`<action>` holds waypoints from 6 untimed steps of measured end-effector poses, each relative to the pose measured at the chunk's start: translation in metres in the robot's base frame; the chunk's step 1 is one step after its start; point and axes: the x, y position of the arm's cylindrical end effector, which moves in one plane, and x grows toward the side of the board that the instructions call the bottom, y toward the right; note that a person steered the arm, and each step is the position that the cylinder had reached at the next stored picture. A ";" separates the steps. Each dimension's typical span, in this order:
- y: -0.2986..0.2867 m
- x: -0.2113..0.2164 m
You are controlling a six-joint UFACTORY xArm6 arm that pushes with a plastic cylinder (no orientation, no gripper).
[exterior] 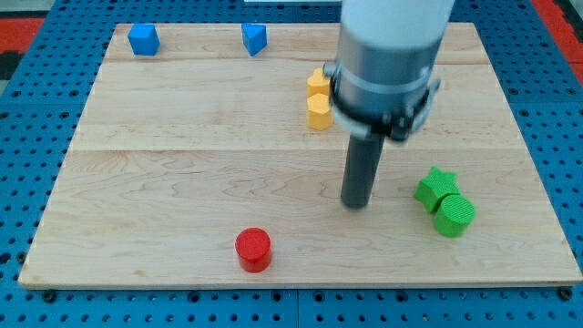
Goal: Push the red circle towards the center left of the board
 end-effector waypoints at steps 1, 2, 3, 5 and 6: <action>-0.024 0.043; -0.120 0.048; -0.160 0.045; -0.262 -0.074; -0.241 -0.057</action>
